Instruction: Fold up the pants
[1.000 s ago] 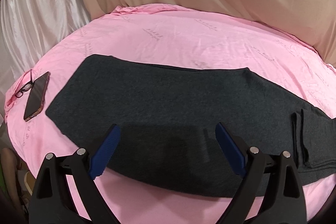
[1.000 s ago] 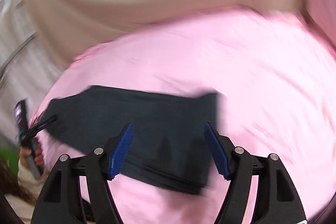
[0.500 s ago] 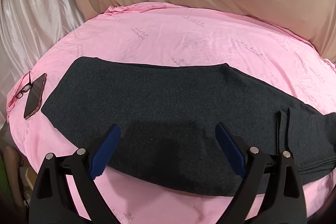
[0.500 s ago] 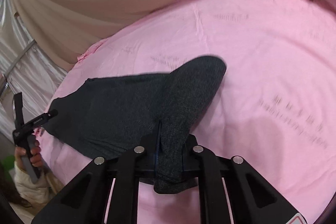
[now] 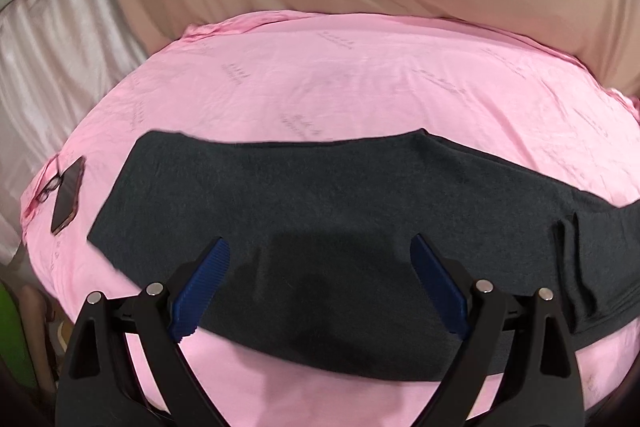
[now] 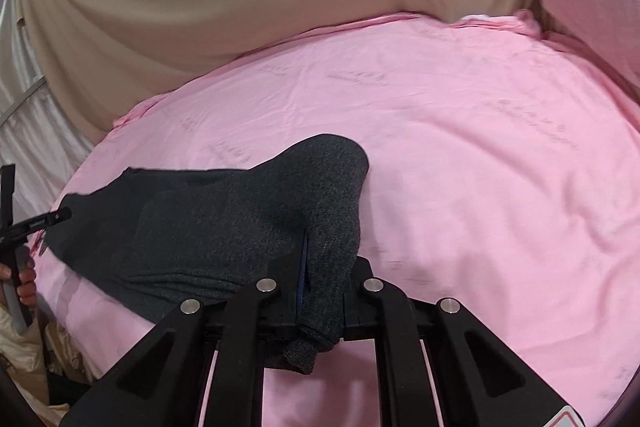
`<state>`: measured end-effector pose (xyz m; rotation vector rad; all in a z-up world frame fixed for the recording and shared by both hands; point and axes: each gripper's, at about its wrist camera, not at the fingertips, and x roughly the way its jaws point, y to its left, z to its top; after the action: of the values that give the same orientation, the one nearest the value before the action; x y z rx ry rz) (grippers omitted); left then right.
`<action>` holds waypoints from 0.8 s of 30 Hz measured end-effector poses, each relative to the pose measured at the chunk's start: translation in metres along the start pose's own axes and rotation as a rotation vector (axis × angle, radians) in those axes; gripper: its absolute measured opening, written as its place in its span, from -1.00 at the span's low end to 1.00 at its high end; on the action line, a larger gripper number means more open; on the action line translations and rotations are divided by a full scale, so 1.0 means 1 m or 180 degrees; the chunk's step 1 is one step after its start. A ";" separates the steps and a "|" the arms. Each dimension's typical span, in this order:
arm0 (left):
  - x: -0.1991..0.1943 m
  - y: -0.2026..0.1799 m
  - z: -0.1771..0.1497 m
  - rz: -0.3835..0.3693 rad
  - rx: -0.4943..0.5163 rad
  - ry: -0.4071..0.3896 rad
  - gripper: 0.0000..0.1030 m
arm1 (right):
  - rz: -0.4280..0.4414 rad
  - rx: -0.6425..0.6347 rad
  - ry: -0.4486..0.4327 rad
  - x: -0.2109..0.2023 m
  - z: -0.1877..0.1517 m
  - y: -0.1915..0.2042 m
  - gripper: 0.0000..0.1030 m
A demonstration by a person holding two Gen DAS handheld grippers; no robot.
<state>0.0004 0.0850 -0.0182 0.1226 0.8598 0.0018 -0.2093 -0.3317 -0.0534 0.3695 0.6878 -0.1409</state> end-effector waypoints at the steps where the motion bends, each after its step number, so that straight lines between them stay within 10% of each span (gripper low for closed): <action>1: 0.001 -0.007 0.000 -0.0024 0.0055 -0.0007 0.74 | -0.0086 0.0054 -0.0021 -0.005 -0.002 -0.011 -0.83; 7: 0.023 -0.029 -0.008 -0.0152 0.0155 0.0148 0.74 | -0.0603 0.0084 -0.0015 -0.032 -0.019 -0.026 -0.38; 10: 0.029 -0.034 -0.008 -0.0224 0.0165 0.0184 0.74 | -0.0110 -0.0108 -0.0205 -0.052 -0.014 0.020 -0.22; 14: 0.029 -0.039 -0.012 -0.0307 0.0176 0.0169 0.74 | 0.0736 -0.0567 0.0247 -0.005 -0.033 0.108 -0.13; 18: 0.021 -0.037 -0.017 -0.0370 0.0174 0.0142 0.74 | 0.0784 -0.1009 0.0528 0.034 -0.054 0.160 -0.13; 22: 0.021 -0.023 -0.017 -0.0388 0.0125 0.0131 0.74 | 0.0892 -0.0860 0.0685 0.052 -0.058 0.158 -0.85; 24: 0.023 -0.016 -0.017 -0.0383 0.0065 0.0126 0.74 | 0.0970 -0.0787 0.0530 0.042 -0.050 0.160 -0.86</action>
<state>0.0017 0.0720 -0.0483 0.0900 0.9059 -0.1174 -0.1667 -0.1649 -0.0703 0.2459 0.7947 0.2649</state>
